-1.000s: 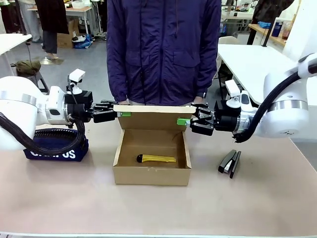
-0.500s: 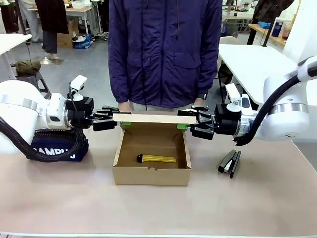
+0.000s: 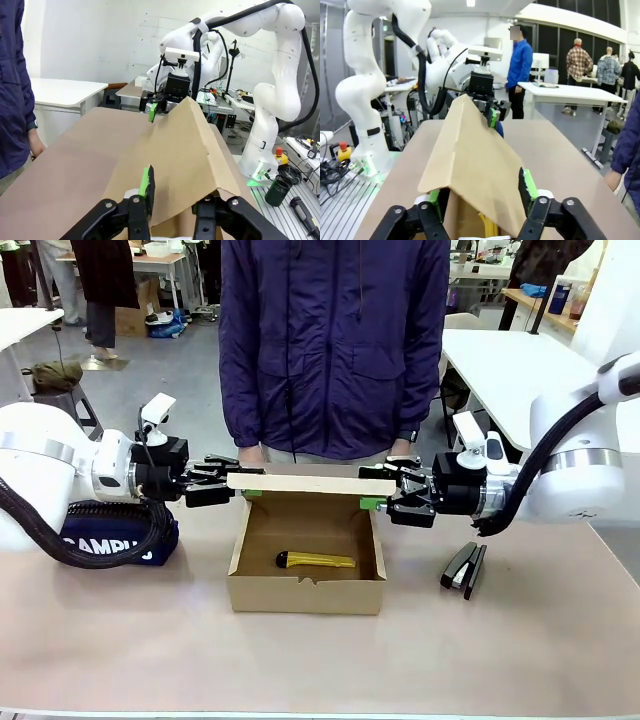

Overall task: Pack the item into the box.
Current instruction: Close the Mailer Box.

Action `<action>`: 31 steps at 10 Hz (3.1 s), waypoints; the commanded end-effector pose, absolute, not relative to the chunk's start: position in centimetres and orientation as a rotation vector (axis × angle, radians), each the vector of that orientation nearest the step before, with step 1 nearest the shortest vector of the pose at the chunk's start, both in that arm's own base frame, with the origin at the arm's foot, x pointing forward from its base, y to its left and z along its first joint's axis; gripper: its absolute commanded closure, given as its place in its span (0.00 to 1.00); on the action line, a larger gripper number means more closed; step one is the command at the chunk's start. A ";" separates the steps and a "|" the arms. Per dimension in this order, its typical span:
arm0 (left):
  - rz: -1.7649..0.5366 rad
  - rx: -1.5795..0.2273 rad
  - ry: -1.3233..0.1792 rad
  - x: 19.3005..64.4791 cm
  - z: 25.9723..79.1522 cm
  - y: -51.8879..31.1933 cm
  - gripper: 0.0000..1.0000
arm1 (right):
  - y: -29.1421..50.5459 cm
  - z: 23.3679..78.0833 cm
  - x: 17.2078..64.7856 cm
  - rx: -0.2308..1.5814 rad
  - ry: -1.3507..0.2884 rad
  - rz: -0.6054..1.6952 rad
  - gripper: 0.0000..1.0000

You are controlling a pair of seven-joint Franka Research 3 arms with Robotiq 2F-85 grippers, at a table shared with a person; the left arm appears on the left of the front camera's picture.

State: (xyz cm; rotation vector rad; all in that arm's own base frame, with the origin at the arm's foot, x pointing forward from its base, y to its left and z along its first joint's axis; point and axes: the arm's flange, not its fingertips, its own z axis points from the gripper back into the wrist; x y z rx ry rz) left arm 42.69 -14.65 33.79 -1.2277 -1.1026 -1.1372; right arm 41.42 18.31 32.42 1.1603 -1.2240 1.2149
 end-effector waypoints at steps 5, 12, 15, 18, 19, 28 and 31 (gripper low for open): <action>-1.256 -1.208 -1.016 41.5 33.6 -13.4 0.00 | 16.7 32.0 40.7 1.134 -1.170 1.236 0.00; -1.350 -1.320 -0.958 38.7 35.2 -8.7 0.00 | 10.9 32.7 38.9 1.165 -1.128 1.167 0.00; -1.166 -1.346 -1.169 39.4 36.7 -10.3 0.00 | 12.1 34.3 39.7 1.183 -1.236 0.859 0.00; -1.037 -1.292 -1.247 41.7 36.0 -14.2 0.00 | 16.0 34.3 41.9 1.231 -1.144 0.739 0.00; -1.041 -1.249 -1.217 42.2 35.4 -14.9 0.00 | 17.2 33.4 42.7 1.217 -1.101 0.752 0.00; -1.241 -1.164 -0.938 42.6 29.2 -17.2 0.00 | 20.6 29.0 41.9 1.101 -0.910 1.095 0.00; -1.309 -1.133 -0.873 42.5 28.5 -17.3 0.00 | 20.0 28.3 41.3 1.060 -0.911 1.152 0.00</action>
